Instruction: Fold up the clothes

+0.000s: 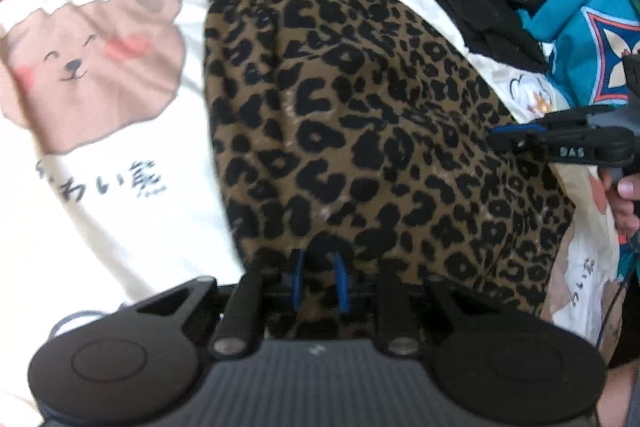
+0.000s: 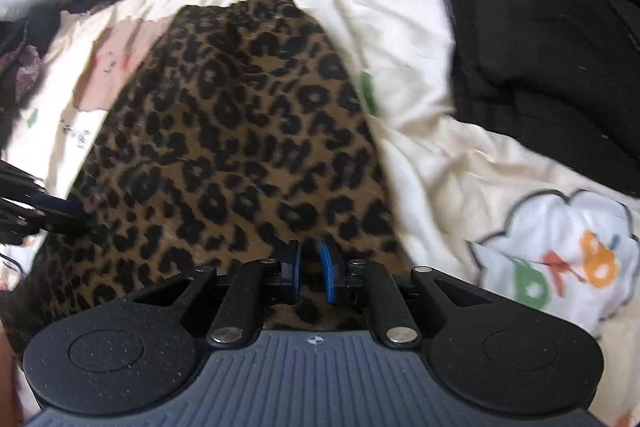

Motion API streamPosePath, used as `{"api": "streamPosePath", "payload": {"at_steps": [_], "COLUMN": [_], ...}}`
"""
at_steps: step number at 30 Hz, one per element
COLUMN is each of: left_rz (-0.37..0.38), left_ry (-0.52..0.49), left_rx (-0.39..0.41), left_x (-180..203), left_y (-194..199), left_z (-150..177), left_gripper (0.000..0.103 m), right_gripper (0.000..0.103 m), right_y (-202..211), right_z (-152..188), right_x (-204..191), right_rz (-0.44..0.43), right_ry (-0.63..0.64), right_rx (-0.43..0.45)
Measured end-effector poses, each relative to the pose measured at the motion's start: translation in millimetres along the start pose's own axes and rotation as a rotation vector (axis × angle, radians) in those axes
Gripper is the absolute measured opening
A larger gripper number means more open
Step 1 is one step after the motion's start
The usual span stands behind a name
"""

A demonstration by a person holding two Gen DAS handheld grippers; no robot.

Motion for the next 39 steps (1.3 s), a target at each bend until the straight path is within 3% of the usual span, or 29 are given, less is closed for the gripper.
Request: {"api": "streamPosePath", "payload": {"at_steps": [8,14,17,20,27,35,36,38,39], "left_rz": [-0.039,-0.043,-0.014,0.037,0.106,0.14,0.13,0.143,0.158], "left_ry": [0.008,0.047,0.073,0.103,0.128,0.145,0.152,0.191,0.214], "left_rx": [-0.03,-0.014,-0.017,-0.047,-0.14,-0.249,-0.254,-0.273,-0.285], "left_x": [-25.2,-41.8,-44.3,-41.4,-30.2,-31.3,-33.5,-38.8,-41.6], "left_y": [25.8,54.5,65.0,67.1,51.5,38.4,36.3,33.1,32.1], "left_z": [9.2,9.2,7.6,11.1,42.2,84.2,87.3,93.0,95.3], "left_gripper": [0.019,0.019,0.021,0.031,0.044,0.048,0.045,0.027,0.011], "right_gripper": [0.017,0.018,0.02,0.031,0.031,0.031,0.031,0.031,0.031], "right_y": [13.6,34.2,43.5,46.6,32.4,34.4,35.1,36.1,36.5], "right_z": [30.5,48.6,49.2,51.6,80.0,96.3,95.7,95.3,93.6], "right_x": [25.9,42.2,39.1,31.0,25.3,20.5,20.1,20.6,22.6], "right_rz": [0.055,0.047,0.015,-0.01,-0.016,-0.027,-0.025,-0.022,-0.021], "right_ry": [-0.022,-0.135,-0.162,-0.158,-0.155,-0.181,-0.18,-0.178,-0.177], "right_rx": [-0.068,-0.064,-0.04,-0.033,-0.128,-0.153,-0.153,-0.147,-0.141]}}
Point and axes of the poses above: each gripper's, at about its wrist camera, not at the fingertips, and y roughly against the way its jaws point, x to its right, z to its underside, the point moved 9 cm from there along -y, roughly the way its jaws point, and after that the axes turned 13 degrees about y, right-handed, at the moved point
